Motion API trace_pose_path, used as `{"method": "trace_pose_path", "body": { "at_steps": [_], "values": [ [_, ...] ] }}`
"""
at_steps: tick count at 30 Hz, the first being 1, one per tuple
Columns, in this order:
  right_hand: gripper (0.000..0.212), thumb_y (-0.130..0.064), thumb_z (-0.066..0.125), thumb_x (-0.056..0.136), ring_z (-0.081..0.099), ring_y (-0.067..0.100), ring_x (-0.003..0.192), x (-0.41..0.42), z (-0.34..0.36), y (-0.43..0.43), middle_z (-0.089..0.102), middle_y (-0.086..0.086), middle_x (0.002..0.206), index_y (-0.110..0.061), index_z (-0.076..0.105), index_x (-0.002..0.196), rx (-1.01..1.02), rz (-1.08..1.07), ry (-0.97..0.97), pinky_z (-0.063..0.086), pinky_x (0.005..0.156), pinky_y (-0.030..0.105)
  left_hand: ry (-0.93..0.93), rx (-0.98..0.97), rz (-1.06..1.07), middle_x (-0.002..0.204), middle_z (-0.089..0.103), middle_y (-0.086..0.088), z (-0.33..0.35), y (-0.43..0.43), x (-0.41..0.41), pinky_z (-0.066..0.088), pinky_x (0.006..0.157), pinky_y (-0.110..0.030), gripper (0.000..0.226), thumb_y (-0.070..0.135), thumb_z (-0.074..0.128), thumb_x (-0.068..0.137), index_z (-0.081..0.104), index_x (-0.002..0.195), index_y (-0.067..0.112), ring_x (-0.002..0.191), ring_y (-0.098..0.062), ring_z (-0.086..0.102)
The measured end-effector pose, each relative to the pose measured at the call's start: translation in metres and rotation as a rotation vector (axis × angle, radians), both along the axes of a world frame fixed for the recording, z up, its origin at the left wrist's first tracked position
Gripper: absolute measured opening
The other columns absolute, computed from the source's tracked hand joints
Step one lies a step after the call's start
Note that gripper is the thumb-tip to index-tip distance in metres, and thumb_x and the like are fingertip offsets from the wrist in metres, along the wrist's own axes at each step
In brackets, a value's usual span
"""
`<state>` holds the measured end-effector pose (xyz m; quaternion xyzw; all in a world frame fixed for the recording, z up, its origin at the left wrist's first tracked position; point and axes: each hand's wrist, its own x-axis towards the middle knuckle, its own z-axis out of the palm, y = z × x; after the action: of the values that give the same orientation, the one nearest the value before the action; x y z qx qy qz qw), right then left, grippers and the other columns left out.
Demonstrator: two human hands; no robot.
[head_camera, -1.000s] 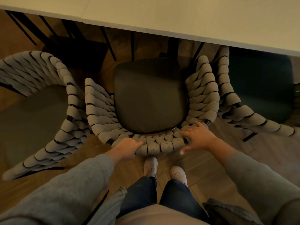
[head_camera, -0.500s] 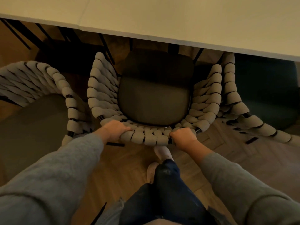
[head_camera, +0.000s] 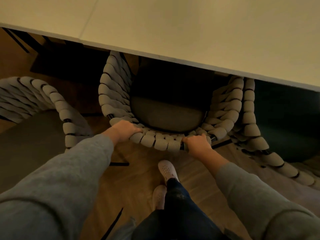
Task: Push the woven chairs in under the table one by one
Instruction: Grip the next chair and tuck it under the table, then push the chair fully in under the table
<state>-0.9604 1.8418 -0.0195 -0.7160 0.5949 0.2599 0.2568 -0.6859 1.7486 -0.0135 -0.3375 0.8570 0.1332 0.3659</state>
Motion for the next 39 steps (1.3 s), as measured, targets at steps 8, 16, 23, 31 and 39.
{"method": "trace_pose_path", "body": {
  "at_steps": [8, 16, 23, 31, 39],
  "values": [
    [0.031, -0.023, 0.056, 0.09, 0.058, 0.022, 0.103, -0.004, -0.012, -0.011, 0.063, -0.001, 0.108, -0.029, 0.054, 0.121, -0.005, -0.005, -0.058, 0.031, 0.106, 0.05, -0.032, -0.049, -0.009, 0.13, 0.058, -0.001, 0.001, -0.012, -0.005, 0.048, 0.092, -0.037, 0.049, 0.017, 0.05, 0.097, 0.039, 0.142, 0.032, 0.116, -0.022, 0.057],
    [0.037, -0.027, 0.058, 0.088, 0.056, 0.02, 0.106, -0.011, -0.023, -0.004, 0.061, -0.003, 0.114, -0.033, 0.053, 0.125, 0.035, 0.034, -0.021, 0.033, 0.101, 0.044, -0.111, -0.132, 0.037, 0.132, 0.056, -0.005, -0.014, 0.007, -0.014, 0.032, 0.11, -0.044, 0.043, 0.011, 0.052, 0.094, 0.047, 0.134, 0.022, 0.124, -0.025, 0.051],
    [0.106, -0.077, 0.068, 0.061, 0.041, 0.027, 0.133, 0.003, -0.023, -0.033, 0.043, 0.002, 0.147, -0.028, 0.031, 0.148, 0.382, -0.117, -0.074, 0.03, 0.112, 0.048, 0.172, -0.268, 0.287, 0.157, 0.022, -0.013, -0.011, 0.039, 0.006, 0.001, 0.119, -0.046, 0.068, 0.029, 0.062, 0.09, 0.028, 0.149, 0.023, 0.147, -0.029, 0.012],
    [0.101, -0.082, 0.044, 0.076, 0.015, 0.021, 0.147, 0.127, 0.009, -0.069, 0.015, 0.002, 0.161, -0.028, 0.006, 0.154, -0.14, 0.135, -0.48, 0.006, 0.118, 0.047, 0.352, -0.456, 1.046, 0.161, 0.006, -0.012, 0.001, 0.131, 0.094, 0.002, 0.119, -0.046, 0.078, 0.049, 0.058, 0.09, 0.021, 0.153, 0.022, 0.149, -0.027, 0.002],
    [0.097, -0.044, 0.07, 0.084, 0.008, 0.026, 0.148, 0.263, 0.036, -0.094, 0.006, 0.006, 0.162, -0.032, 0.003, 0.154, -0.25, 0.668, -0.443, 0.007, 0.119, 0.046, 0.347, -0.535, 1.615, 0.16, 0.015, -0.009, 0.009, 0.186, 0.184, 0.008, 0.118, -0.05, 0.093, 0.056, 0.067, 0.08, 0.02, 0.152, 0.021, 0.148, -0.026, 0.008]
  ]
}}
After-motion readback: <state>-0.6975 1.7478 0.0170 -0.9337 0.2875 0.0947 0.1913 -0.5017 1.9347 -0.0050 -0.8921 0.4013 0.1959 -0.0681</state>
